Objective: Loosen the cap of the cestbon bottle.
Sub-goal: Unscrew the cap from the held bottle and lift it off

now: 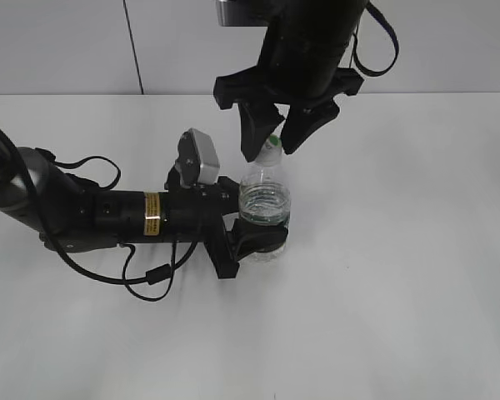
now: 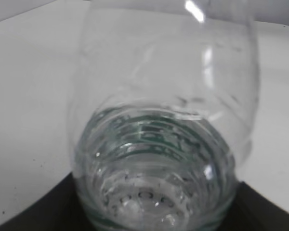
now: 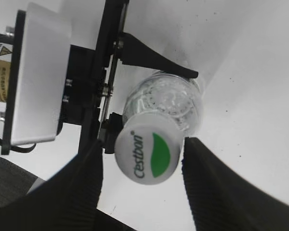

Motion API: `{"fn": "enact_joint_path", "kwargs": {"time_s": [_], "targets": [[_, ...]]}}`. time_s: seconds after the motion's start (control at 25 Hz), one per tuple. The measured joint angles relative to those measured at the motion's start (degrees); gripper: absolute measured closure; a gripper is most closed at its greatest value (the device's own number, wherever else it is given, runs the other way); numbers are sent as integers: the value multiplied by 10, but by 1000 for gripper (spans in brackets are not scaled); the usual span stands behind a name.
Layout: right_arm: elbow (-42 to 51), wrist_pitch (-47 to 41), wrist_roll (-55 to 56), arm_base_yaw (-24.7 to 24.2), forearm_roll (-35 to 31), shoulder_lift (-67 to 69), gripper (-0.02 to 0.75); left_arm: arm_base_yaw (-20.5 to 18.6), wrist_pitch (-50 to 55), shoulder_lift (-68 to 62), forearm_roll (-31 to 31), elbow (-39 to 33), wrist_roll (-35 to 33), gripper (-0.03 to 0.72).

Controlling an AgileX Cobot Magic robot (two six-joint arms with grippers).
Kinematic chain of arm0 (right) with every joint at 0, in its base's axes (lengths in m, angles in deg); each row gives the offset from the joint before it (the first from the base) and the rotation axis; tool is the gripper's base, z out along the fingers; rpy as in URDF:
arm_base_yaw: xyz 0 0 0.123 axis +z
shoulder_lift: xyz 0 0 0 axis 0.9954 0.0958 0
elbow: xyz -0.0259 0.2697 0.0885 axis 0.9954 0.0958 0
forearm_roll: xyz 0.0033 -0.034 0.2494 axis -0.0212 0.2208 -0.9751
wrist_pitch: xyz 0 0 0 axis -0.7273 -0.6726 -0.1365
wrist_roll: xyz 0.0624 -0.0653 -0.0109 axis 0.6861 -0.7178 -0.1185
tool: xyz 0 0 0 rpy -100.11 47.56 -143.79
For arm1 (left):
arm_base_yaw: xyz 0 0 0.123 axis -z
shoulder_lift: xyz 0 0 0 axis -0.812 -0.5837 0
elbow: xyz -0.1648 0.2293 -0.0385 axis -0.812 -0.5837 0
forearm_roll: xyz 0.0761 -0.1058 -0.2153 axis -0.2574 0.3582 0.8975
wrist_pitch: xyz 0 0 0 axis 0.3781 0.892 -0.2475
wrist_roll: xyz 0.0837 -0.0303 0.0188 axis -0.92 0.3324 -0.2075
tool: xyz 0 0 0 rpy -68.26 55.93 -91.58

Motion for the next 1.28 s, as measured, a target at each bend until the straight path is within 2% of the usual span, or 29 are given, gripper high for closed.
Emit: {"fn": "enact_joint_path", "kwargs": {"time_s": [0.12,0.32,0.56,0.68,0.92,1.28], "targets": [[0,0,0,0,0,2,344,0,-1,0,-4,0,0,276],[0,0,0,0,3,2,431,0,0,0,-7,0,0,276],[0,0,-56,0,3,2,437,0,3,1,-7,0,0,276],[0,0,-164,0,3,2,437,0,3,1,-9,0,0,276],[-1,1,-461,0,8,2,441,0,3,1,-9,0,0,276],[-2,2,-730,0,22,2,441,0,4,1,-9,0,0,276]]}}
